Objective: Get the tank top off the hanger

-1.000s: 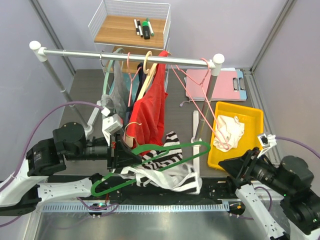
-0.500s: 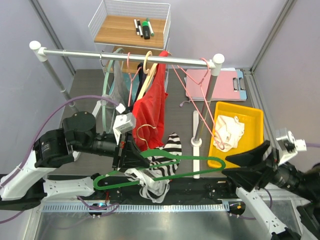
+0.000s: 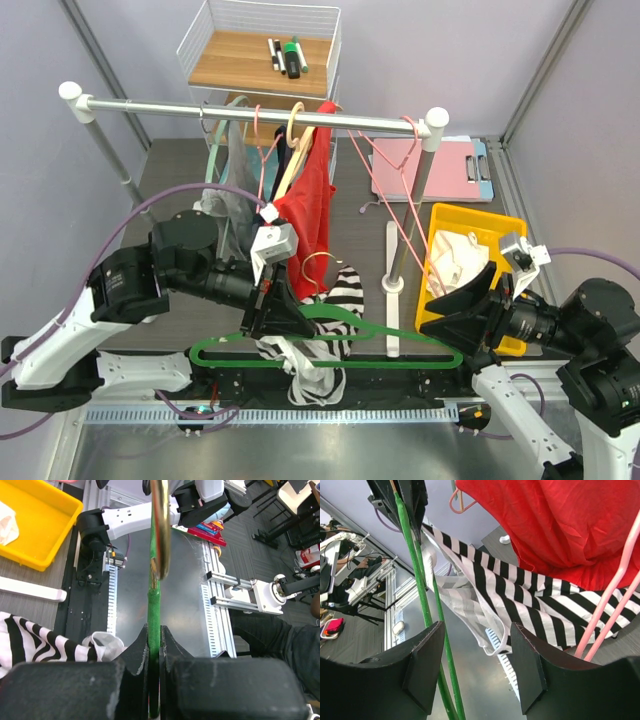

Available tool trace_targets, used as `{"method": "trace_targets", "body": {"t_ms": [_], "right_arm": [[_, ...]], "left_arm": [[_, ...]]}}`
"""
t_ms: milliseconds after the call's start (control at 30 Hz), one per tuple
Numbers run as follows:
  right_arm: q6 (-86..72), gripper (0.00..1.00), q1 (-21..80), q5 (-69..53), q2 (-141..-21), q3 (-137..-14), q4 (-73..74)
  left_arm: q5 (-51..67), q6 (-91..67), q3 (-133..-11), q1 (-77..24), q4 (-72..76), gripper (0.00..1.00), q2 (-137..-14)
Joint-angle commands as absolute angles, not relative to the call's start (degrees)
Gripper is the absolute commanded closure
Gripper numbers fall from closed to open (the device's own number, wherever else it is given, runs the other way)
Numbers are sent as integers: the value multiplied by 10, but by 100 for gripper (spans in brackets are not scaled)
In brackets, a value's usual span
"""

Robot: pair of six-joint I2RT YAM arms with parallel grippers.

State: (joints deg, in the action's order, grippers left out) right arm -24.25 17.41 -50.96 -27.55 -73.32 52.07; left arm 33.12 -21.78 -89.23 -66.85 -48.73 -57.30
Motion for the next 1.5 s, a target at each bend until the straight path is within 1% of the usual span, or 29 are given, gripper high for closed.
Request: {"method": "trace_targets", "body": {"t_ms": [0,100,133,167,467,567,600,767,800,867,900,967,1000,1100,1267,1300,1367,1400,1467], "right_arm": [[-260,39,172,-534,-258,-729,490],[-255,39,172,-527,-257,-745,501],[-251,36,172,-520,-258,-755,511],[-252,35,171,-522,-259,-758,512],[-285,34,171,-558,-261,-723,464],[-287,37,171,-571,-263,-709,454],[-287,40,171,-572,-263,-708,454],[-290,48,171,-584,-262,-693,449],[-292,52,171,-584,-263,-693,448],[-294,58,171,-584,-262,-692,448],[-294,66,171,-584,-263,-693,447],[-295,75,171,-585,-258,-694,446],[-298,84,171,-585,-258,-693,440],[-312,99,171,-587,-251,-687,427],[-305,99,171,-567,-234,-683,413],[-308,99,171,-576,-223,-679,393],[-327,99,171,-578,-213,-671,361],[-352,99,171,-583,-205,-661,327],[-360,99,171,-579,-200,-657,309]], "left_arm": [[352,-204,-933,-669,-448,100,-588],[355,-197,-940,-669,-457,100,-604],[357,-194,-944,-669,-461,100,-610],[359,-194,-944,-669,-461,100,-612],[360,-185,-961,-669,-475,100,-636],[359,-185,-973,-669,-475,100,-644],[356,-186,-976,-669,-474,100,-652],[357,-192,-1010,-669,-469,100,-679],[359,-192,-1012,-669,-468,100,-684],[359,-192,-1018,-669,-468,100,-693],[355,-193,-1020,-669,-468,100,-697],[350,-196,-1021,-669,-466,100,-699],[344,-201,-1021,-669,-461,100,-699],[330,-211,-1026,-669,-453,100,-696],[309,-236,-1030,-669,-434,99,-684],[308,-239,-1027,-669,-429,93,-678],[301,-247,-1016,-669,-412,88,-669],[301,-250,-1012,-669,-407,82,-659],[303,-260,-1004,-669,-394,76,-651]]}}
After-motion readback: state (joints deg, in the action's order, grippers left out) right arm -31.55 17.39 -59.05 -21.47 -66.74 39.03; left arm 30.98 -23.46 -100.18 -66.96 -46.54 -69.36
